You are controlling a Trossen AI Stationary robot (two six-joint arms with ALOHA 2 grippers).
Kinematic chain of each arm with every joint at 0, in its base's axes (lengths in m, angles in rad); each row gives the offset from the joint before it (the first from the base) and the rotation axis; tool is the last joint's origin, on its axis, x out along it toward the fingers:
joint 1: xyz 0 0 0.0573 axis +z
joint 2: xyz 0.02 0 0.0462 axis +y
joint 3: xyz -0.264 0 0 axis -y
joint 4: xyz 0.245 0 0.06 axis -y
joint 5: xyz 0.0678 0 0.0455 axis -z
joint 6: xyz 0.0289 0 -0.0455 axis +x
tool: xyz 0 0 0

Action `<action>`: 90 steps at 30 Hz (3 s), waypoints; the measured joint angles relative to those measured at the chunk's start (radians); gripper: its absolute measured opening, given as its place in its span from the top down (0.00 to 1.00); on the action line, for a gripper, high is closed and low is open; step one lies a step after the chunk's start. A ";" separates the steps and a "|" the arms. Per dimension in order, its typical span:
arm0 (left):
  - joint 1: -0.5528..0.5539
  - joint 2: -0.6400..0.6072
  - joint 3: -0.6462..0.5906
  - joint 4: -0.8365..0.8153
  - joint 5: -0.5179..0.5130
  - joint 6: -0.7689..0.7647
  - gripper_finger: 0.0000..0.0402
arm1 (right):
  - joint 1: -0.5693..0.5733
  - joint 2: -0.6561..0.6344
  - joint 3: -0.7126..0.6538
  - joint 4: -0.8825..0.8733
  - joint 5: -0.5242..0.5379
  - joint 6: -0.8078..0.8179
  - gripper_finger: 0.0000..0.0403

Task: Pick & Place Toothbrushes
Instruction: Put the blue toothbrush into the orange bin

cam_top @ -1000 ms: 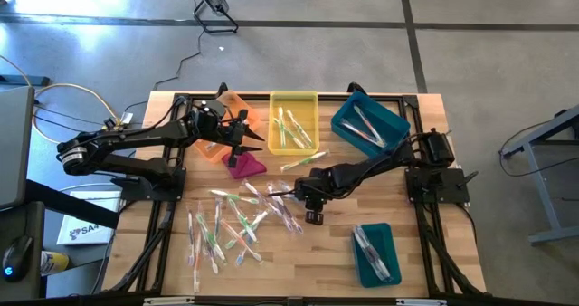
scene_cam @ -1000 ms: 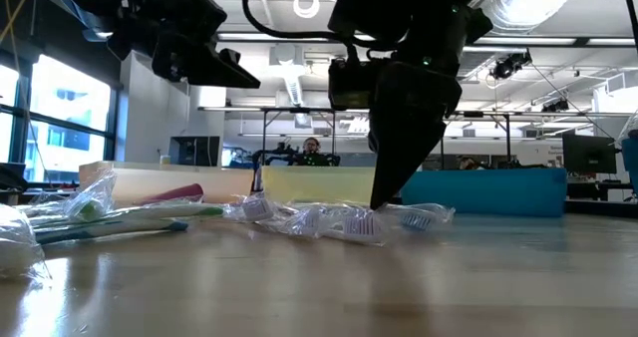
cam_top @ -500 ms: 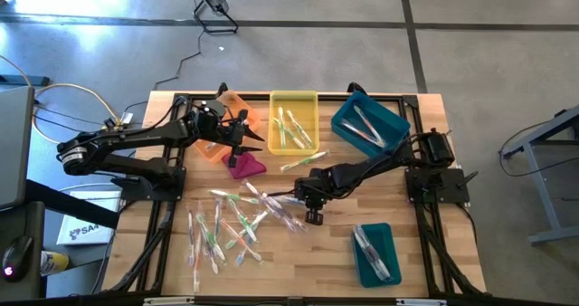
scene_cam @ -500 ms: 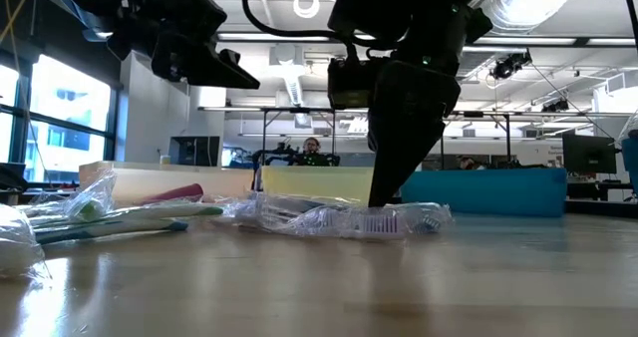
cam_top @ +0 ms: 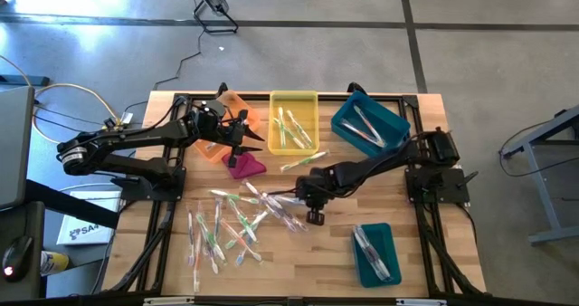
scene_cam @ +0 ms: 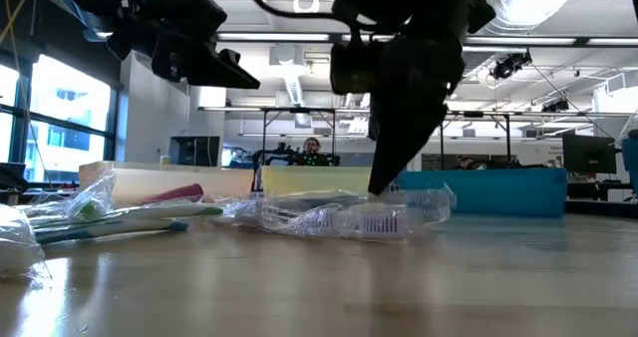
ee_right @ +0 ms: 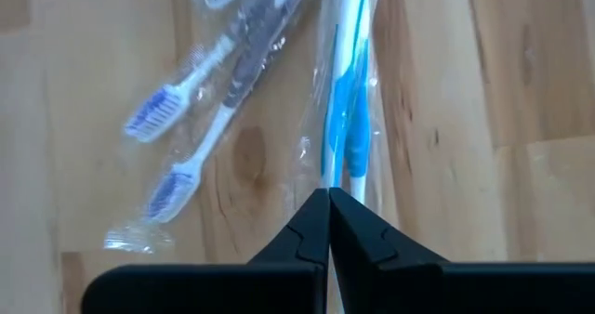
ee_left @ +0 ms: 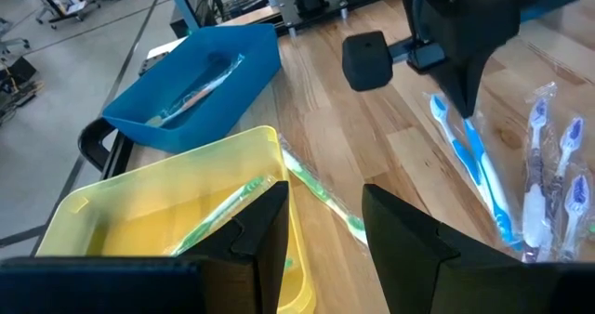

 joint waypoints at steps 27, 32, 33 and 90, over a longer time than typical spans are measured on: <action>0.000 0.000 0.000 -0.019 -0.146 0.000 0.67 | -0.057 -0.147 0.000 -0.091 0.026 -0.046 1.00; 0.000 0.000 0.000 -0.092 -0.147 -0.033 0.67 | -0.057 -0.147 0.000 -0.092 0.027 -0.043 1.00; 0.000 0.000 0.000 -0.112 -0.147 -0.034 0.67 | -0.059 -0.147 0.000 -0.092 0.031 -0.042 1.00; 0.000 0.000 0.000 -0.149 -0.159 -0.026 0.67 | -0.104 -0.021 0.000 -0.131 0.133 -0.042 0.41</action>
